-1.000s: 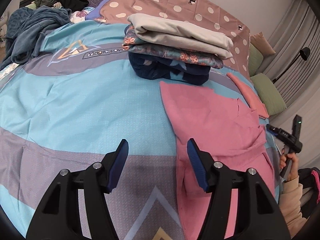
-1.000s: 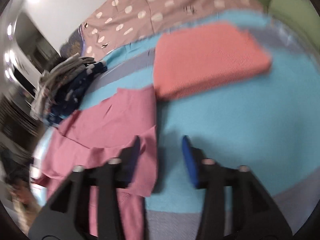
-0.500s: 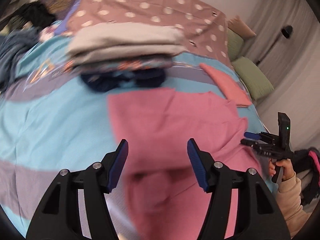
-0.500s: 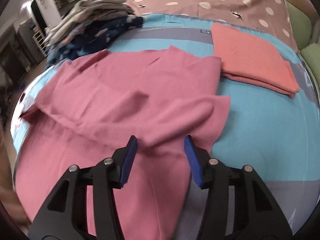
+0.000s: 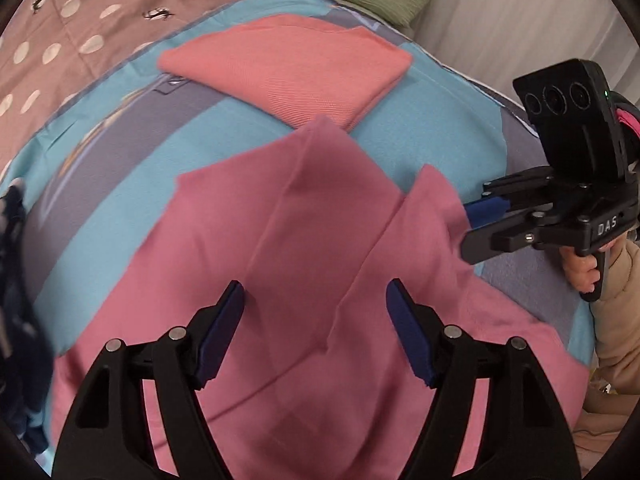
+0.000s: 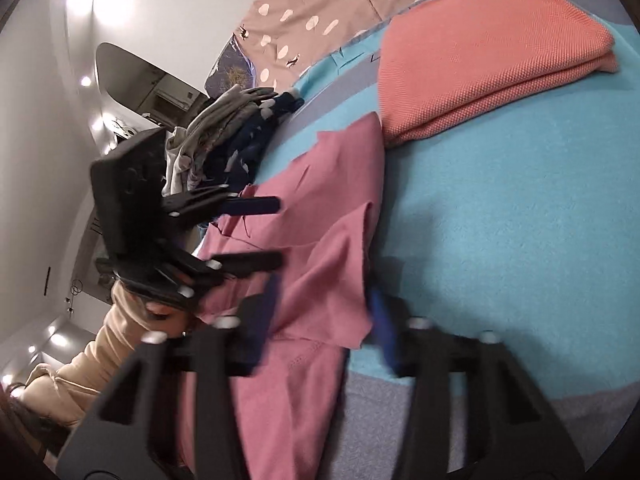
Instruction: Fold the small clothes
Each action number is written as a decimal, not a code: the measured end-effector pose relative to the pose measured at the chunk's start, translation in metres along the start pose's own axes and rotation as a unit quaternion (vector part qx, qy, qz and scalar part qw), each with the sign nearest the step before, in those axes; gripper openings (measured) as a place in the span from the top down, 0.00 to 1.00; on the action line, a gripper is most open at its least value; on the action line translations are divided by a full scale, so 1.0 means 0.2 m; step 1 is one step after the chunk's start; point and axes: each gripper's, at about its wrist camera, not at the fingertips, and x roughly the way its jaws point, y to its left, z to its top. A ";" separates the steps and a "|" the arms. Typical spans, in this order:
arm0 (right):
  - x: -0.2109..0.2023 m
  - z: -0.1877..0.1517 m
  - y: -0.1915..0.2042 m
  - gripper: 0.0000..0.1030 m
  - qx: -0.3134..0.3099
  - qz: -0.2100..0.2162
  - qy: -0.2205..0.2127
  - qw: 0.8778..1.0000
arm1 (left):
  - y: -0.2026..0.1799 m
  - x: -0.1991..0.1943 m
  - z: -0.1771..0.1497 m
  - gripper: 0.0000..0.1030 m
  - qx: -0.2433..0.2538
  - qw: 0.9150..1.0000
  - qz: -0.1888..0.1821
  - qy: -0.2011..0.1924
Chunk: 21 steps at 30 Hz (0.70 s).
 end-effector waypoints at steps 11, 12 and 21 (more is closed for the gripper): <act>-0.16 -0.10 0.40 0.99 -0.197 -0.032 -0.034 0.979 | -0.04 -0.09 -0.03 0.30 0.072 0.996 -0.030 -0.051; -0.17 -0.11 0.46 0.99 -0.222 -0.039 -0.033 0.974 | -0.05 -0.10 -0.03 0.30 0.080 0.994 -0.048 -0.053; -0.21 -0.16 0.63 0.99 -0.302 -0.059 -0.023 0.951 | -0.03 -0.09 0.04 0.27 0.060 0.975 -0.213 -0.037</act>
